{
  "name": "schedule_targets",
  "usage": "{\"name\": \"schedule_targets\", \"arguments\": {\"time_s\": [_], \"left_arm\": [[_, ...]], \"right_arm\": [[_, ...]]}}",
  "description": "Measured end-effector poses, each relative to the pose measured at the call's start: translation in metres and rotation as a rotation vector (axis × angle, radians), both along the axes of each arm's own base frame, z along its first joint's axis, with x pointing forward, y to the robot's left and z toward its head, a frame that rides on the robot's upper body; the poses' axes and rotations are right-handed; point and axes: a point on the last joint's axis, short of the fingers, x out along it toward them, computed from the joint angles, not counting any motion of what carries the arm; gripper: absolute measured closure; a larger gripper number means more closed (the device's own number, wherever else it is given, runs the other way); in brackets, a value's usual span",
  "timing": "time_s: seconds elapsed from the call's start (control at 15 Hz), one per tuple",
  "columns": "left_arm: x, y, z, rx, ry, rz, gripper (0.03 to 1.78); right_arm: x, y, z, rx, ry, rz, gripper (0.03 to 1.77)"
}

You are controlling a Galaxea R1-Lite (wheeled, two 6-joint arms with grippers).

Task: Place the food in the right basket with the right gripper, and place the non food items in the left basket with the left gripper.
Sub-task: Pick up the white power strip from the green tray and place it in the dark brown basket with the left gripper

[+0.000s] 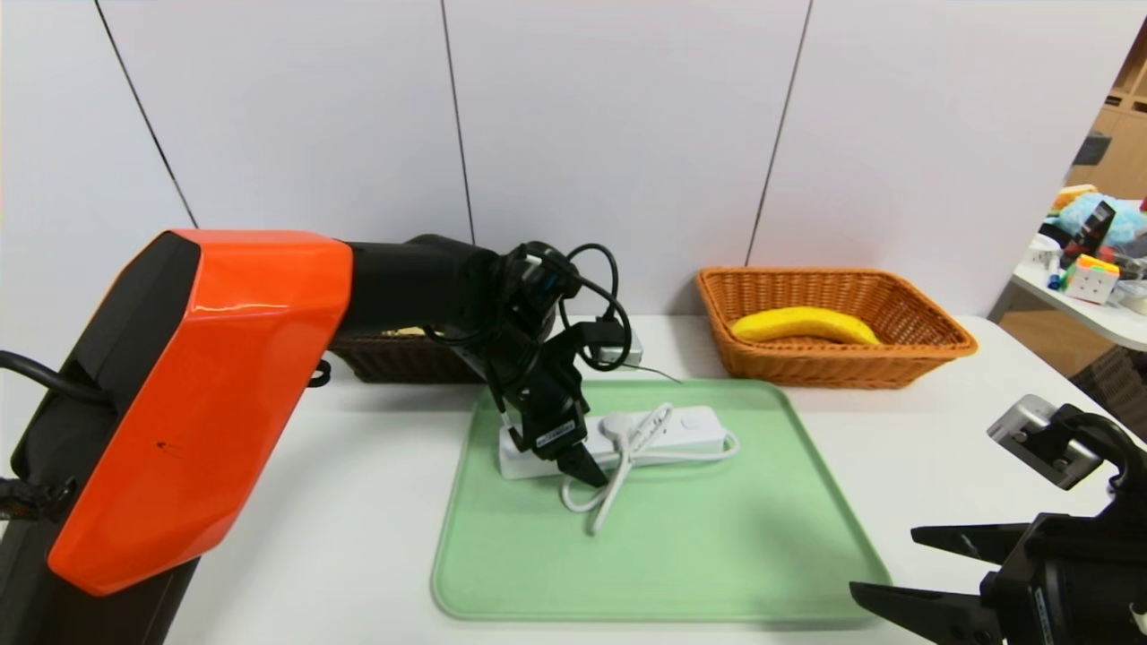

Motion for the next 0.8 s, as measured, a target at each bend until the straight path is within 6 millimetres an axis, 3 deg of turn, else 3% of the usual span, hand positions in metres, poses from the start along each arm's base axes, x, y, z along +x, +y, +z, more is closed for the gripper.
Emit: {"name": "schedule_targets", "arguments": {"time_s": [0.13, 0.4, 0.53, 0.8], "left_arm": [[-0.0002, -0.0002, -0.0002, 0.001, 0.002, 0.0, 0.22], [-0.0001, -0.001, 0.0002, -0.004, -0.003, -0.003, 0.81], [-0.0001, -0.001, 0.0003, -0.004, -0.003, -0.002, 0.9], [-0.0005, -0.0008, 0.0009, -0.004, -0.003, -0.003, 0.92]], "right_arm": [[0.0001, 0.0, 0.0002, 0.001, -0.001, 0.0, 0.1], [0.0001, 0.0, 0.0002, 0.001, 0.0, 0.0, 0.1], [0.0, 0.0, 0.0001, 0.0, 0.0, 0.0, 0.1], [-0.0001, 0.0, -0.0003, 0.0, 0.001, 0.0, 0.1]]}}
